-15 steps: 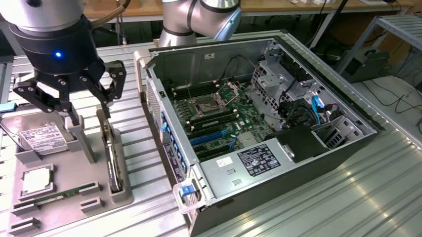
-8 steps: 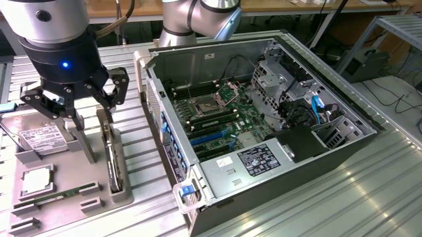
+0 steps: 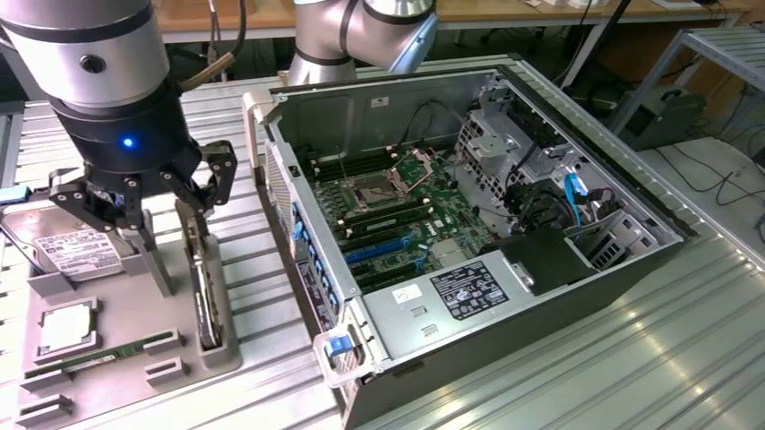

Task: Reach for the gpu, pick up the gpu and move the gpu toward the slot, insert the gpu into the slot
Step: 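Pick up the gpu and move the gpu toward the slot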

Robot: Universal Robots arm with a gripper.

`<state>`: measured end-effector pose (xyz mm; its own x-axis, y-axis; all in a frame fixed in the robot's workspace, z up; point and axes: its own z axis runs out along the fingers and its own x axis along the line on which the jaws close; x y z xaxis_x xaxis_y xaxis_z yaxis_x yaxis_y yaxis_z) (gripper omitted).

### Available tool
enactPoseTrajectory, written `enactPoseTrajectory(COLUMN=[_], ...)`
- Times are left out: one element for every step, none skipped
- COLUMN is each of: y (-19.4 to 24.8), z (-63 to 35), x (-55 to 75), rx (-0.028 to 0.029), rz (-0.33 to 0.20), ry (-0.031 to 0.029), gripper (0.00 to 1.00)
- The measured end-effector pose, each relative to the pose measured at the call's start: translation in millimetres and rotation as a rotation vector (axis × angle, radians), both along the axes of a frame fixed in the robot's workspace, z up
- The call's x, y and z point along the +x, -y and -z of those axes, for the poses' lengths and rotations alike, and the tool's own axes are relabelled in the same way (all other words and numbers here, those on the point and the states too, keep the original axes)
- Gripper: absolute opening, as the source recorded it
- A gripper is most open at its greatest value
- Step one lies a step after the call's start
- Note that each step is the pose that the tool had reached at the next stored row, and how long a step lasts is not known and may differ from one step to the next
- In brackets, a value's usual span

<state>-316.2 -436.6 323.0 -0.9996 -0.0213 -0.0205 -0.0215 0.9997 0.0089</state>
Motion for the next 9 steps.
enactPoseTrajectory(y=[0.2,0.6,0.8,1.2,2.1,4.2,6.0,7.2,7.5], z=[1.7,3.9,5.6,7.4,9.0,9.8,10.6,12.6,15.4], x=[0.0,0.0,0.0,0.1,0.1,0.0,0.0,0.2,0.2], rx=[0.0,0.0,0.0,0.0001,0.0,-0.0002,0.0,0.0002,0.0001], rz=[0.0,0.0,0.0,0.0,0.0,0.0,0.0,0.0,0.0], ry=[0.0,0.0,0.0,0.0001,-0.0001,-0.0003,-0.0001,0.0002,0.0], gripper=[0.54,0.54,0.54,0.54,0.54,0.54,0.54,0.54,0.54])
